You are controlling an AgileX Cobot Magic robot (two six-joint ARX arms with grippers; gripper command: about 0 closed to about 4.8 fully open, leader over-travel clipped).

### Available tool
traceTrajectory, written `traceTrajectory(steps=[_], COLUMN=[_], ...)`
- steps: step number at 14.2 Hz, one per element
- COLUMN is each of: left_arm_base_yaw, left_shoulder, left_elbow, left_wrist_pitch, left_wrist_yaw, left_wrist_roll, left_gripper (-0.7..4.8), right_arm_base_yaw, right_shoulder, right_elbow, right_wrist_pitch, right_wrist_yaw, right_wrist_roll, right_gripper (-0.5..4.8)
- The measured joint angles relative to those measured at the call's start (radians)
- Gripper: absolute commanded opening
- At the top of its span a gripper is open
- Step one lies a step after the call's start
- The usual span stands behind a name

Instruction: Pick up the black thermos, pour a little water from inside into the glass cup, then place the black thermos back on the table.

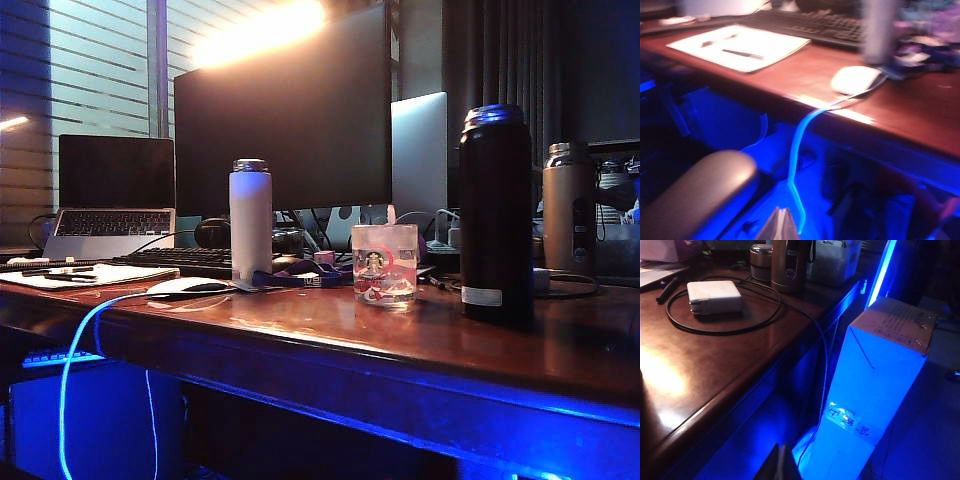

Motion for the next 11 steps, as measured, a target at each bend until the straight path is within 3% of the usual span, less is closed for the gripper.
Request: traceTrajectory(steps=[3,11], left_arm_base_yaw=[0.002,0.002], left_shoulder=[0.000,0.000], left_elbow=[0.000,0.000], left_wrist_pitch=[-0.003,-0.003], left_wrist_yaw=[-0.046,-0.048], left_wrist_roll=[-0.007,-0.007], left_gripper=[-0.03,-0.03], right_arm_base_yaw=[0.000,0.000], right_shoulder=[0.000,0.000], right_elbow=[0.000,0.000], right_wrist_pitch=[0.000,0.000], right_wrist_yaw=[0.000,0.000], right_wrist_roll=[0.000,0.000], right_gripper=[-0.01,-0.01])
